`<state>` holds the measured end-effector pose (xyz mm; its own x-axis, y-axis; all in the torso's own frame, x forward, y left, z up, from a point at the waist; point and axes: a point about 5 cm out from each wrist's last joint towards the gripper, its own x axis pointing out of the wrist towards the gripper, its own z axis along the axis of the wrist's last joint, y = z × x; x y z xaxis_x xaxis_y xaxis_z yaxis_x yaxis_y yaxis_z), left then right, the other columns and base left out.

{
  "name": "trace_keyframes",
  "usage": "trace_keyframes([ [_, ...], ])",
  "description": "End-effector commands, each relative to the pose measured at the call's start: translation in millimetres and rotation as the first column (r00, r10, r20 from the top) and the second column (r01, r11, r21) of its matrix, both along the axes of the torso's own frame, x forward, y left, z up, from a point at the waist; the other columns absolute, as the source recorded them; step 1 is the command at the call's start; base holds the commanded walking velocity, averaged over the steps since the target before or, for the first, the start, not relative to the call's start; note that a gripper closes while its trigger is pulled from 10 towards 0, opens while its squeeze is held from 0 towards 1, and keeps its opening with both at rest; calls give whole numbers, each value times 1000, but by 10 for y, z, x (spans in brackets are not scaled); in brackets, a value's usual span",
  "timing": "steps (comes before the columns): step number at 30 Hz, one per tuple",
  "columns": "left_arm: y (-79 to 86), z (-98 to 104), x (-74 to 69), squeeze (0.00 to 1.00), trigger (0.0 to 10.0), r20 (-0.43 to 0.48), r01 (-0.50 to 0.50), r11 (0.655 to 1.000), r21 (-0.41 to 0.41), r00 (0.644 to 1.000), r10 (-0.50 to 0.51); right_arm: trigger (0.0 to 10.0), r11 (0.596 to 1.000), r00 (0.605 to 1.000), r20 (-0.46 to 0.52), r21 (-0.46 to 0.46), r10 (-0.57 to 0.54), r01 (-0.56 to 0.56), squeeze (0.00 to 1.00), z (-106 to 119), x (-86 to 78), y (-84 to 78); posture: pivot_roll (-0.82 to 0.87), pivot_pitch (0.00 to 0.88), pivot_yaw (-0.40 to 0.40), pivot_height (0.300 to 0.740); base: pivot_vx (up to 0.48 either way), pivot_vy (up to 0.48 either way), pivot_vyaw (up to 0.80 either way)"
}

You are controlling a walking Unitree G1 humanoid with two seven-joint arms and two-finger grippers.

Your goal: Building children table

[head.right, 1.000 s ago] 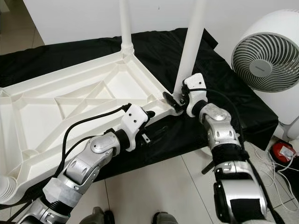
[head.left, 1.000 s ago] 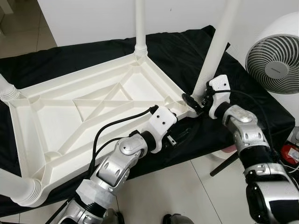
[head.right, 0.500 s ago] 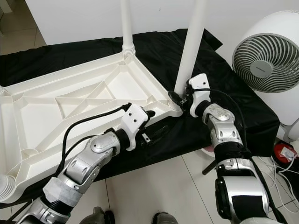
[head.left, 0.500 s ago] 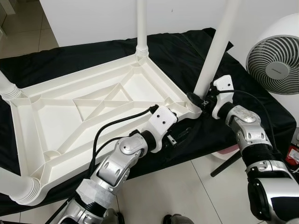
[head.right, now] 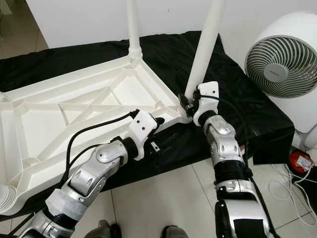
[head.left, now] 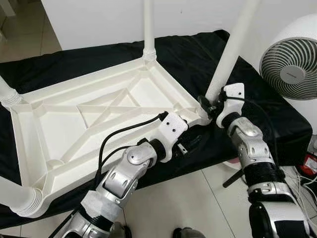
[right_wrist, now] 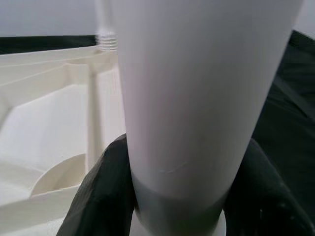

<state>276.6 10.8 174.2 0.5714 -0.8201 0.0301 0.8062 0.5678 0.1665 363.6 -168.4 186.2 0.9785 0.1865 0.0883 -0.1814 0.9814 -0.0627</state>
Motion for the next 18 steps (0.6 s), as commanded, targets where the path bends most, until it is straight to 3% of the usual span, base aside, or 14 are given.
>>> trace_keyframes([
  [1,-11,-19,-40,0,10000,-11,52,998,21,999,-52,10000,992,992,-63,66,-106,110,0,-108,-29,8,-86,134,36,740,0,0,0],
  [3,-8,-18,-40,0,10000,-11,52,998,21,999,-52,10000,987,989,-60,79,-139,143,0,-102,-42,41,-86,134,36,740,0,0,0],
  [5,-8,-18,-37,0,10000,-10,53,998,22,999,-53,10000,979,984,-37,97,-175,178,0,-86,-68,188,-84,129,34,740,0,0,0],
  [10,-12,-16,-33,0,10000,-9,54,998,22,999,-53,10000,972,978,-10,115,-207,207,0,-53,-84,302,-80,125,30,740,0,0,0],
  [11,-13,-15,-33,0,10000,-8,53,998,23,999,-53,10000,969,976,0,124,-216,215,169,-32,-86,334,-80,125,30,740,0,0,0],
  [12,-15,-15,-32,0,10000,-8,52,998,23,999,-52,10000,965,974,2,135,-227,225,871,-10,-95,348,-76,122,29,740,0,0,0],
  [13,-15,-15,-32,0,10000,-8,52,998,23,999,-52,10000,965,974,2,135,-227,225,871,-10,-95,348,-76,122,29,740,0,0,0],
  [14,-16,-15,-35,0,10000,-7,51,998,23,999,-50,10000,970,978,12,133,-207,204,1000,17,-96,340,-76,121,28,740,0,0,0],
  [18,-18,-15,-35,0,10000,-6,50,998,25,999,-50,10000,975,981,39,127,-191,185,1000,84,-99,291,-74,118,27,740,0,0,0],
])
